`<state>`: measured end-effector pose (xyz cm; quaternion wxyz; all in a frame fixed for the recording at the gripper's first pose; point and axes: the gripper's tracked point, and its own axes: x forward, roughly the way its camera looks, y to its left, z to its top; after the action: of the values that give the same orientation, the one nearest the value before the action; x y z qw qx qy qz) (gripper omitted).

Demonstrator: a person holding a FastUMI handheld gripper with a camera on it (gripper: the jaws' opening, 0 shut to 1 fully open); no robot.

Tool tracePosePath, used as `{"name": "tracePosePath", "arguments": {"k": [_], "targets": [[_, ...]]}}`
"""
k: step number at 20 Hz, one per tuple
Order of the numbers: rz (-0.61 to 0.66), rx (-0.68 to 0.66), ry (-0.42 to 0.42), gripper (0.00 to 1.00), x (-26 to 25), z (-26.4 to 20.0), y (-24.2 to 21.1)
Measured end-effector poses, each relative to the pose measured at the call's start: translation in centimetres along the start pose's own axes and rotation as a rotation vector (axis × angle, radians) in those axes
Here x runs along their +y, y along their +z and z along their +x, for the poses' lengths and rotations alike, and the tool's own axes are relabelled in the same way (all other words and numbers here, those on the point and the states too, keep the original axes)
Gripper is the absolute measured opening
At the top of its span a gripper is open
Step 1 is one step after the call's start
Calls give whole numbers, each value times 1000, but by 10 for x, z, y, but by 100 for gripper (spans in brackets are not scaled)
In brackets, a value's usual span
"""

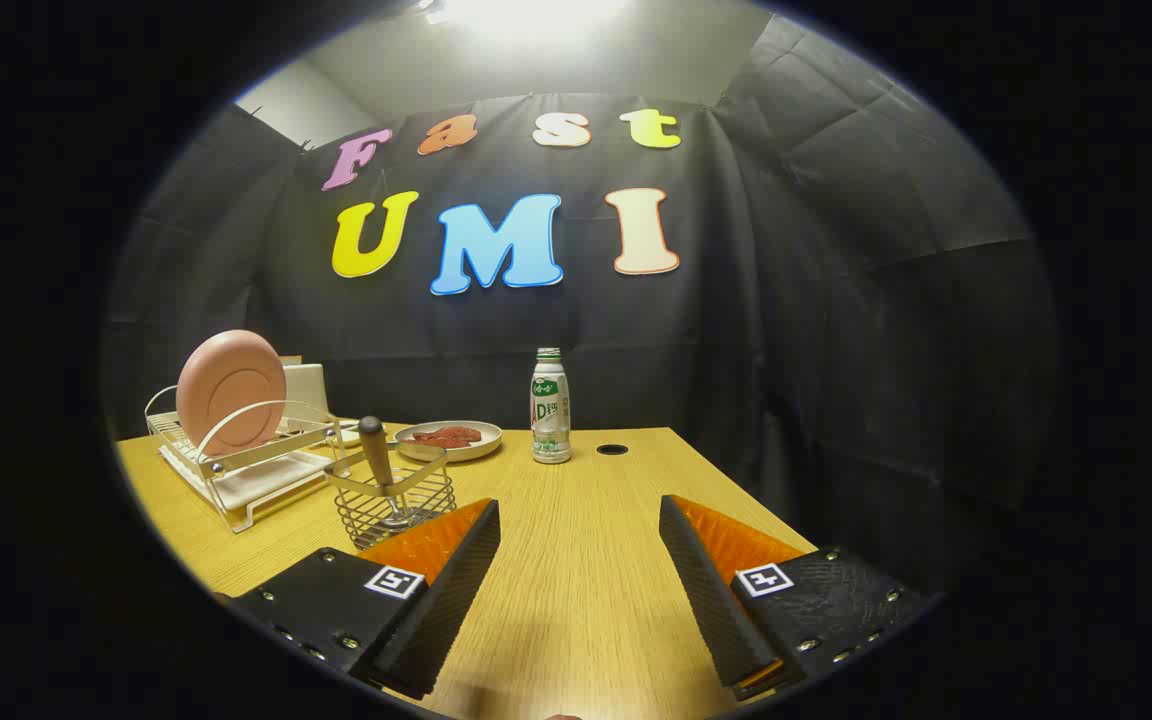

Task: Take the plate from the dish rack, then take the spoon from the basket and place it into the plate.

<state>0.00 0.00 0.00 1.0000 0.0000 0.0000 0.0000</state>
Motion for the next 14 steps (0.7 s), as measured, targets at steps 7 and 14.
{"name": "tracePosePath", "arguments": {"k": [7,14], "targets": [[38,-53,-63,98,-20,70,22],[-31,-99,-239,98,-70,56,101]]}}
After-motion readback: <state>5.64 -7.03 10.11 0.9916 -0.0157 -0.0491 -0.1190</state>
